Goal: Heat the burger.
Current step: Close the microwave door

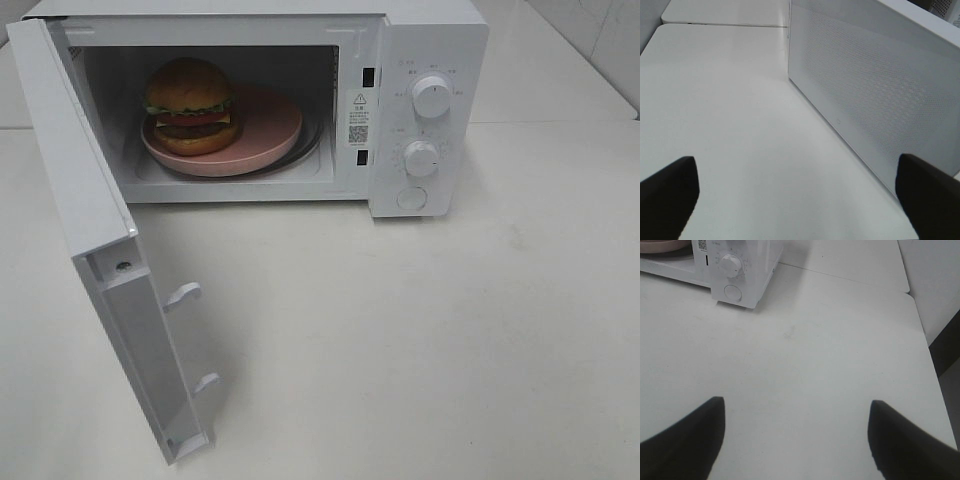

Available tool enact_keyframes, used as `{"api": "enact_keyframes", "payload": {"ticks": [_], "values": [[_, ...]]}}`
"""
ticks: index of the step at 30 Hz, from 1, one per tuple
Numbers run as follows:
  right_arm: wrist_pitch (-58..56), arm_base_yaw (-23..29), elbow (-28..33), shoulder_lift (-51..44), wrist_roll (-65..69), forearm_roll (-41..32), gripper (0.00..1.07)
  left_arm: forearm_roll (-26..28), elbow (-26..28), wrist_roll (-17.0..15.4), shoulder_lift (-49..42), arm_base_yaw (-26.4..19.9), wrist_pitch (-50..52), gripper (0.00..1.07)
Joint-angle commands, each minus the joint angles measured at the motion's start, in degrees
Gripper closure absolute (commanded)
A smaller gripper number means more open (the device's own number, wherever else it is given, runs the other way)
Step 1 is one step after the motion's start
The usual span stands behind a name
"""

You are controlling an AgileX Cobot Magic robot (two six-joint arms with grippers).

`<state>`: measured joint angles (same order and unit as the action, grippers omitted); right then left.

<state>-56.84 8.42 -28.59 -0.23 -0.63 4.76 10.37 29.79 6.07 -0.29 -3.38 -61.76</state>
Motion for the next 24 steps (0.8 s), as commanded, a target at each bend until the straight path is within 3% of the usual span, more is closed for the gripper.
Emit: {"api": "enact_keyframes", "payload": {"ticks": [1, 24], "values": [[0.1, -0.3, 0.1, -1.5, 0.9, 0.1, 0.31, 0.3, -0.1, -0.2, -1.0, -0.1, 0.2, 0.07], [0.1, -0.3, 0.1, -1.5, 0.6, -0.1, 0.31, 0.3, -0.1, -0.1, -1.0, -0.1, 0.2, 0.07]]}}
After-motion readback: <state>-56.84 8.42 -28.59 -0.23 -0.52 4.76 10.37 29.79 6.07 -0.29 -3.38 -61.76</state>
